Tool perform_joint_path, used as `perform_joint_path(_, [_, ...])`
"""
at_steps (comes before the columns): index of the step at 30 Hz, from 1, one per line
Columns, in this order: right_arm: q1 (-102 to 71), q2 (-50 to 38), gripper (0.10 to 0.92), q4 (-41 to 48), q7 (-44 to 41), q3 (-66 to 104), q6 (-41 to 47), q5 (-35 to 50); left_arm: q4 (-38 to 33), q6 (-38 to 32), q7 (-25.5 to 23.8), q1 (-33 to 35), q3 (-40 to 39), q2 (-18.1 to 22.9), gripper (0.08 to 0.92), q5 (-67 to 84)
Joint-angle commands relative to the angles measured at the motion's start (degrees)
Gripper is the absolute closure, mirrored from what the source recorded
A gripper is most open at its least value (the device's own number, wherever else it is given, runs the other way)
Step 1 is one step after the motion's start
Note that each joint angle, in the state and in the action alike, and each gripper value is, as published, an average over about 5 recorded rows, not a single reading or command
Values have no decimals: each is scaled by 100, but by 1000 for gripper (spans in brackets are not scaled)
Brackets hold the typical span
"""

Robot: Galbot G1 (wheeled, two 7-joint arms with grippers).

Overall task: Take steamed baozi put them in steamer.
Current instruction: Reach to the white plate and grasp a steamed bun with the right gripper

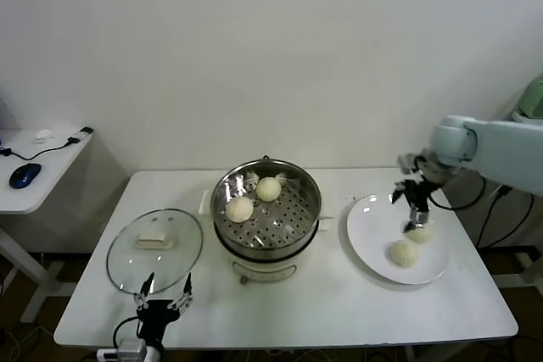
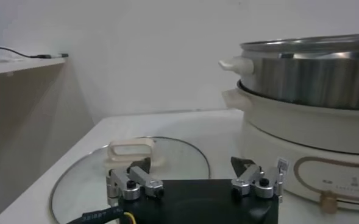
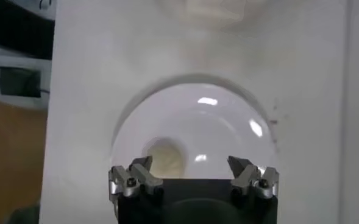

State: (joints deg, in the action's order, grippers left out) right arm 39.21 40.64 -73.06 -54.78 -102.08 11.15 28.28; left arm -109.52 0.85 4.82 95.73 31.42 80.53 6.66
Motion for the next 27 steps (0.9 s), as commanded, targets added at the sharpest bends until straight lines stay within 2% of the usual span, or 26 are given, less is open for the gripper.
perform_joint_path(1, [-1709,-443,203,416,234,1162,103,-887,4,1,-2,0,2,8,177,-7])
perform_joint_path(8, [-2322,-43,203,886,364,1875,169,-990,21,-45,8,72,10,29,177,-21])
perform_joint_path(17, [-2377,83,205,928,322,1926,221,-1014,26,-74,12,120,39,0,177,-42])
perform_joint_path(24, [-1782,8,324,659,168,1642,193,-1035,6,-76,14,125,40,-4,177,-41])
perform_joint_path(27, [-1165,11,336,451,21,1278,114,-914,-22,-70,11,135,31,-4,177,-50])
